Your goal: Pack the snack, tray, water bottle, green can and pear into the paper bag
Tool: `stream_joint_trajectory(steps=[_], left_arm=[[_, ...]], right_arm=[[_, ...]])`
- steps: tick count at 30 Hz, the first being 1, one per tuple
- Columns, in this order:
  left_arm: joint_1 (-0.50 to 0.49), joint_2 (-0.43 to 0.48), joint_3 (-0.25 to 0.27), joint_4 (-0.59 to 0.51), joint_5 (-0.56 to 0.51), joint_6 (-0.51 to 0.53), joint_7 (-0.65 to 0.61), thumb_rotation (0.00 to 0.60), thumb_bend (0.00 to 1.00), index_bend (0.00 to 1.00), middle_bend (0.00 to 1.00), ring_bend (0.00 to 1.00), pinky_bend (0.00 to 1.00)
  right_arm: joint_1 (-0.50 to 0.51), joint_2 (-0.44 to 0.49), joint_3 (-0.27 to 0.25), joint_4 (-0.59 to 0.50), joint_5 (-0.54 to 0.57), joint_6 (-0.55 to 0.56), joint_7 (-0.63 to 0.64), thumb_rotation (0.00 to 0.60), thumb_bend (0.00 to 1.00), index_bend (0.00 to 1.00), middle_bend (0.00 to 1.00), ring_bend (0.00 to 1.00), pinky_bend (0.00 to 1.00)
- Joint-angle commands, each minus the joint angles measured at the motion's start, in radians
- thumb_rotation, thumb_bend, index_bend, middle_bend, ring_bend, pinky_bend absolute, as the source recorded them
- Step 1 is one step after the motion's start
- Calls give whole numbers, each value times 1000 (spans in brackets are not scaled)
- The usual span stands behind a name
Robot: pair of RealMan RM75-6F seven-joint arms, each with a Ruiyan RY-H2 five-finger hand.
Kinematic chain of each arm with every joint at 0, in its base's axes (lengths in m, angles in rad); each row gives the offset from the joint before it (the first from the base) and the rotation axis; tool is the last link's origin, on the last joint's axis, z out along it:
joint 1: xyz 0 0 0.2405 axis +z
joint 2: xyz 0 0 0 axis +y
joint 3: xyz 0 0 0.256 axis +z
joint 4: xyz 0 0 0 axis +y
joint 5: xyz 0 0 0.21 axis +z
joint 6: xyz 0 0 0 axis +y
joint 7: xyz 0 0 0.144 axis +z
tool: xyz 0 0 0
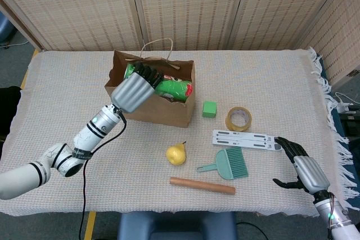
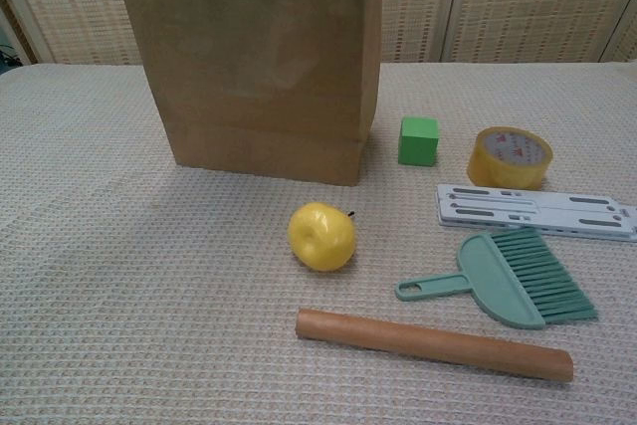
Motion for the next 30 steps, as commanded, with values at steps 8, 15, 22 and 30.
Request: stream_joint_trajectory(steps=[8, 15, 22, 30], left_arm=[[0, -11, 0, -14, -41, 8, 52, 600, 494, 41, 84, 113, 242], [7, -10, -3, -40, -42, 36, 41, 600, 454, 0, 0, 0, 42], [34, 14, -8, -89, -66, 66, 45, 600, 456, 0, 0, 0, 40], [149, 108, -42, -259, -174, 165, -25, 600, 462, 0, 0, 0, 66]], right_arm=[[-1, -2, 1, 0, 2, 1, -5, 600, 77, 0, 0, 0, 0], [-1, -1, 0, 0, 1, -2, -7, 600, 77, 0, 0, 0, 0], [-2, 0, 0, 1, -3, 2, -4, 600, 77, 0, 0, 0, 0], [-7, 2, -2, 3, -8, 11, -1, 600, 77, 0, 0, 0, 0]])
